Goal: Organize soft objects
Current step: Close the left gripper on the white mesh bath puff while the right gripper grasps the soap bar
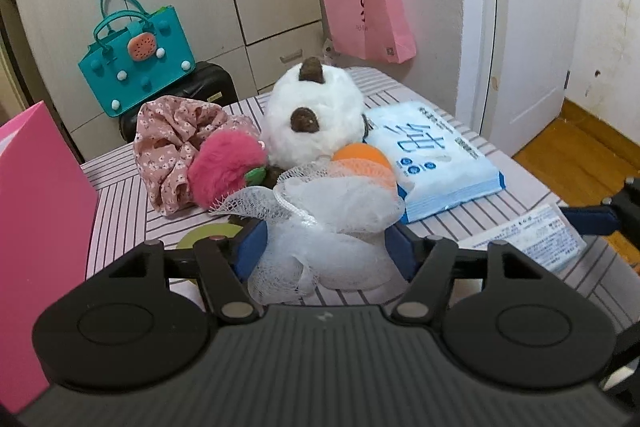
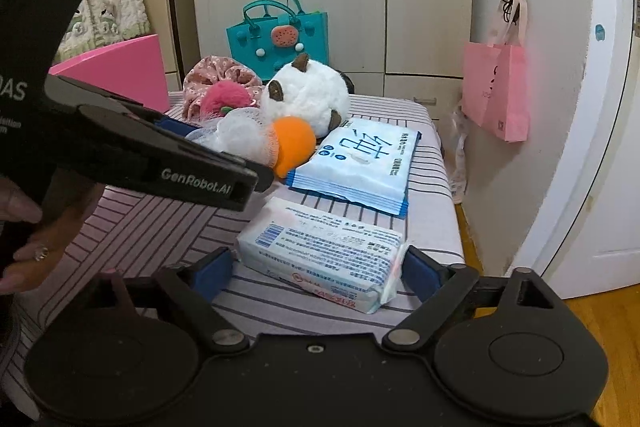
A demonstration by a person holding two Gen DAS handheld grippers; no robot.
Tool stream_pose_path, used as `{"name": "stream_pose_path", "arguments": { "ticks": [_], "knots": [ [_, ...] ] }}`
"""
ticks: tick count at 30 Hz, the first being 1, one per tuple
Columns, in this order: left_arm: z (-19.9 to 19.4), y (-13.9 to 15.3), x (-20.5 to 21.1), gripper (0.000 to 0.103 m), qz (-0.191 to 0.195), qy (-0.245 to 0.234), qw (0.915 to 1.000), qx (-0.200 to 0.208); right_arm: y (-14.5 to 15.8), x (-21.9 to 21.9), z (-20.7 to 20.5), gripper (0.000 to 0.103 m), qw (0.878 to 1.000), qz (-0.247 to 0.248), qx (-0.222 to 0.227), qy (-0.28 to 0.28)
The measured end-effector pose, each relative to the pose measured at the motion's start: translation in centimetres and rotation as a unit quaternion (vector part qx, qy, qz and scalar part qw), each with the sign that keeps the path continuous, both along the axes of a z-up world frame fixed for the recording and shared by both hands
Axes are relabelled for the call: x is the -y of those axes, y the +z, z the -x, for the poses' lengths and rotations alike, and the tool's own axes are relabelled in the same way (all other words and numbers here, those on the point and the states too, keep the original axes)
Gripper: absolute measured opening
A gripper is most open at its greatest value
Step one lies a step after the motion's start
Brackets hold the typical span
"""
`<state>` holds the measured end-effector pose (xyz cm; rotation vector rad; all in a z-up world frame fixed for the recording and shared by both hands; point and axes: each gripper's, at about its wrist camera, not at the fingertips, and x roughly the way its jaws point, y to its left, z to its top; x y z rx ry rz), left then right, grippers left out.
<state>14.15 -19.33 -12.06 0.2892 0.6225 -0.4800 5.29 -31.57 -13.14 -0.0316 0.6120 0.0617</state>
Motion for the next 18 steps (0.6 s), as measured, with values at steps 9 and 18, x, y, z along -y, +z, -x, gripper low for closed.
{"name": "stream_pose_path", "arguments": {
  "ticks": [9, 18],
  "knots": [
    [-0.18, -0.16, -0.13, 0.038, 0.012, 0.017, 0.9998, -0.004, -0.38, -0.77, -0.06, 0.089, 0.999, -0.007, 0.028, -0.041],
    [0.09, 0.03, -0.87, 0.023, 0.011, 0.029, 0.9994, -0.015, -0.3, -0.47, 0.52, 0.087, 0.999, -0.008, 0.031, -0.023]
  ]
}}
